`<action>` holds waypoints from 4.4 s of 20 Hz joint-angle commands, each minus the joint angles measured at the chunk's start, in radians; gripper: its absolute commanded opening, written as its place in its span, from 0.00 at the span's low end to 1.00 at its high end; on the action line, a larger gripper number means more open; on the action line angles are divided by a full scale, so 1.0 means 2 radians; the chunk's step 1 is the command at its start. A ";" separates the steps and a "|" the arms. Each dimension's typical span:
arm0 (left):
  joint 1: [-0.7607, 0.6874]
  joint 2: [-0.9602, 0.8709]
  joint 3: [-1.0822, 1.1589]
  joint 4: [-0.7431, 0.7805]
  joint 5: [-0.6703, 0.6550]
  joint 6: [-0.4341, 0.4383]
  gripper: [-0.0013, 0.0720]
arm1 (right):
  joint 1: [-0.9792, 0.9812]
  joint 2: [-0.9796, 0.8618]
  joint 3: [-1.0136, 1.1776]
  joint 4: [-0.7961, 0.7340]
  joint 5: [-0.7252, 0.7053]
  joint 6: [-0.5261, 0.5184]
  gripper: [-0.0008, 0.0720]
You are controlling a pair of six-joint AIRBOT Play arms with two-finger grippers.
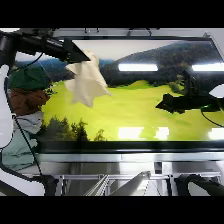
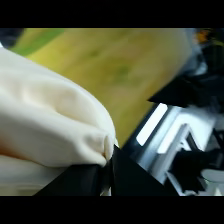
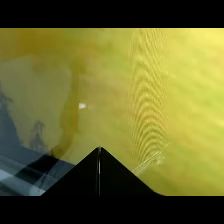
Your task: Fold the shirts.
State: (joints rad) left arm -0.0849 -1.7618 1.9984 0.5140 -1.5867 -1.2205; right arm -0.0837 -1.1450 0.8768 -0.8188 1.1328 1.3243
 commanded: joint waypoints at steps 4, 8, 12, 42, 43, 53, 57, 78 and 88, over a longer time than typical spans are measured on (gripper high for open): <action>-0.114 0.047 -0.099 0.030 -0.016 -0.011 0.05 | -0.094 0.100 0.001 -0.060 0.072 -0.009 0.04; -0.097 0.047 -0.099 0.035 -0.014 -0.049 0.99 | -0.116 0.097 0.001 -0.060 0.058 -0.010 0.59; -0.023 0.047 -0.078 0.046 -0.019 -0.068 0.99 | -0.112 0.060 0.001 -0.060 0.047 -0.010 0.89; -0.053 0.060 -0.431 -0.033 0.040 0.090 0.04 | 0.095 -0.121 0.037 0.082 0.152 -0.139 0.03; -0.042 0.089 -0.408 -0.079 0.002 0.090 0.04 | 0.080 -0.092 0.060 0.101 0.176 -0.139 0.03; 0.037 0.349 -0.127 -0.266 0.054 0.106 0.05 | -0.032 0.193 0.251 0.409 0.042 -0.311 0.04; 0.039 0.393 -0.157 -0.070 0.091 0.055 0.05 | -0.003 0.177 0.249 0.286 0.025 -0.267 0.04; 0.117 0.065 -0.420 0.114 0.066 0.058 0.99 | 0.079 -0.139 -0.016 0.096 0.028 -0.150 0.64; 0.009 -0.024 -0.401 0.109 0.146 0.060 0.99 | 0.211 -0.219 -0.051 0.264 -0.150 -0.180 0.64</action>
State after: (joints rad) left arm -0.0189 -1.7660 1.1591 0.7219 -1.3418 -1.0992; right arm 0.2962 -1.5425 0.7792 -0.3790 0.9260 0.9718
